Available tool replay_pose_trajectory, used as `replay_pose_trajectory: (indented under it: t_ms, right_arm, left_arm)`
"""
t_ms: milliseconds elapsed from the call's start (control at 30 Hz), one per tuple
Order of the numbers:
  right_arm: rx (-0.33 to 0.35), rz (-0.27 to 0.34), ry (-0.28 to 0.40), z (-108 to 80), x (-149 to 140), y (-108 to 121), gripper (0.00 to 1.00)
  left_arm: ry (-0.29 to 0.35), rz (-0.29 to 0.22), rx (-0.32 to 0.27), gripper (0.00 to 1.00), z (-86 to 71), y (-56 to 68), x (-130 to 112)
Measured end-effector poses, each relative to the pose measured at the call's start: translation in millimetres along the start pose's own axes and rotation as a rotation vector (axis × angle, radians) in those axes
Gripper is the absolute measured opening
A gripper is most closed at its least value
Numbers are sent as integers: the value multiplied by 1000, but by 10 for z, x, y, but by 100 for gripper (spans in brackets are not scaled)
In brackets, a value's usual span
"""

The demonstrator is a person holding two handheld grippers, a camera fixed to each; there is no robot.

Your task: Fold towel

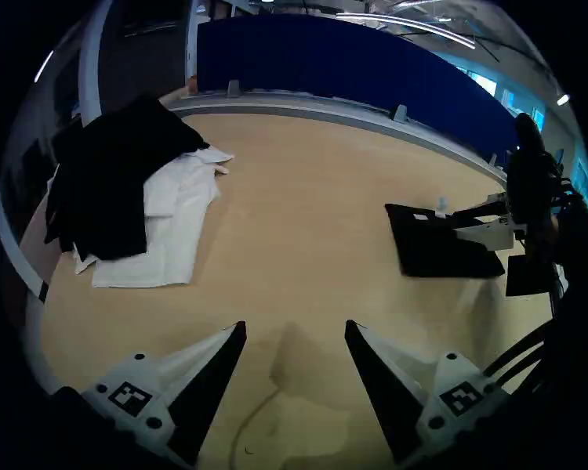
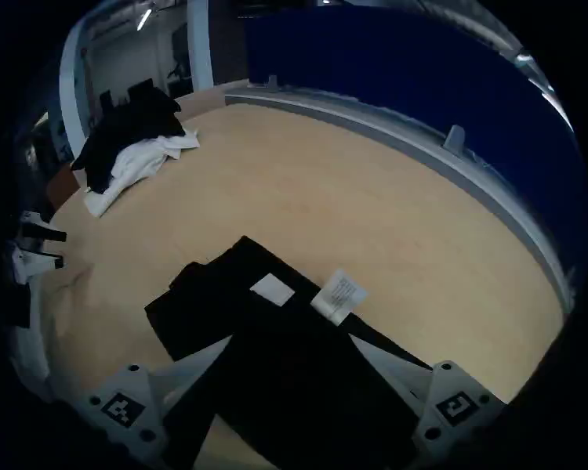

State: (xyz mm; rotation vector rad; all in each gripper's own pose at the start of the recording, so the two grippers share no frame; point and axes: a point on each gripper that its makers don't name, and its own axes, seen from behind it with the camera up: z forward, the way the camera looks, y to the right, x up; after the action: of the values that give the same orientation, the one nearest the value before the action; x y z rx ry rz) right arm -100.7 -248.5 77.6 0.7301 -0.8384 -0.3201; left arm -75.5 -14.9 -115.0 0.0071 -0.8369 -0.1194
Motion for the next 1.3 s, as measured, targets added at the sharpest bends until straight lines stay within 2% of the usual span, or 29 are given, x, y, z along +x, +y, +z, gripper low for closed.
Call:
replay_pose_trajectory:
  t_ms: [467,800,1000,1300]
  right_arm:
    - [-21,-3,1,59,66,94,95]
    - [-18,1,6,18,76,80,95]
    - [-13,10,5,-51,-8,40,95]
    - [-26,32,-6,-236,-293,52,95]
  left_arm:
    - [-3,0,0,93,7,-21,-7]
    - [-4,1,-3,93,18,-14,9]
    - [-2,8,-5,93,3,0,31]
    - [-1,16,-8,93,-33,19,34]
